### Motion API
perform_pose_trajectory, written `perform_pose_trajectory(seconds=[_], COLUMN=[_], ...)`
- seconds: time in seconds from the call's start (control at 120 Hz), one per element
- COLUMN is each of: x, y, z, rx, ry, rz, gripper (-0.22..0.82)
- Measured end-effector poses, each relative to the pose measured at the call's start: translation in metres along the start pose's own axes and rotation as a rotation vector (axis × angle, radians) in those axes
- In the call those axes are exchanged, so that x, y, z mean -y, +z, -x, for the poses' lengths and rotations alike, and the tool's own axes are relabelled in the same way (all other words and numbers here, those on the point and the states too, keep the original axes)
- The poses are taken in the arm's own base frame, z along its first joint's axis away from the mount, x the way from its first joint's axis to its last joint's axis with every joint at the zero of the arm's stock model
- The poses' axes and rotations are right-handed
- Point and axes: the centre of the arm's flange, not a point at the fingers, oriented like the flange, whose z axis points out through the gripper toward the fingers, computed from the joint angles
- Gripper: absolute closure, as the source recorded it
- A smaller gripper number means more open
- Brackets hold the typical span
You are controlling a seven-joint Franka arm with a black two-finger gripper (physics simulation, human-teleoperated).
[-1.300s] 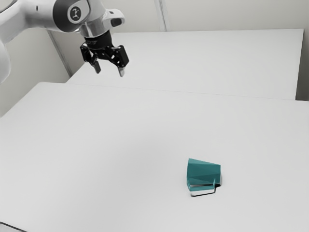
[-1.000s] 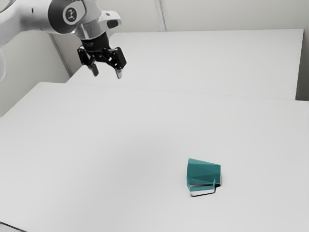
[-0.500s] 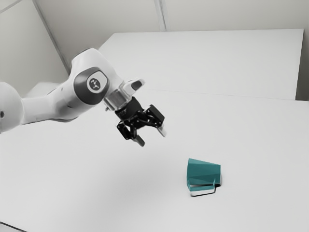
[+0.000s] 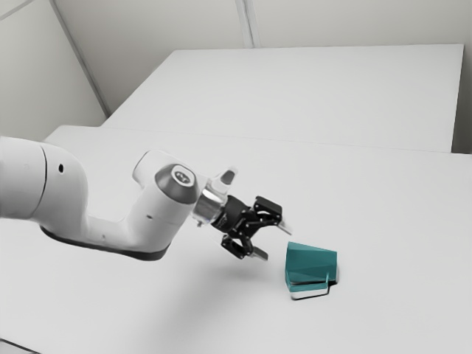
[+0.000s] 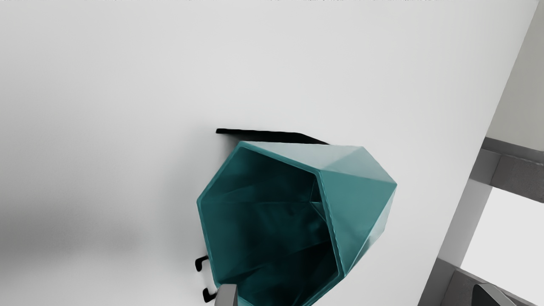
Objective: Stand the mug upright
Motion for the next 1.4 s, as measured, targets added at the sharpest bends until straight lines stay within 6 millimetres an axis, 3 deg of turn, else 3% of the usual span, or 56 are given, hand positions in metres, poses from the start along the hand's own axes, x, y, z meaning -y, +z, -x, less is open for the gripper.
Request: perform_pose_trajectory(seconds=[0.208, 0.6, 1.175, 1.4], x=[0.012, -0.002, -0.014, -0.031], y=[0.017, 0.045, 0.042, 0.042], z=[-0.005, 0.004, 0.003, 0.004], rx=[-0.035, -0.024, -0.046, -0.052], ry=[0.023, 0.183, 0.332, 0.399], rz=[0.061, 0.087, 0.096, 0.109], gripper=[0.00, 0.01, 0.62, 0.74])
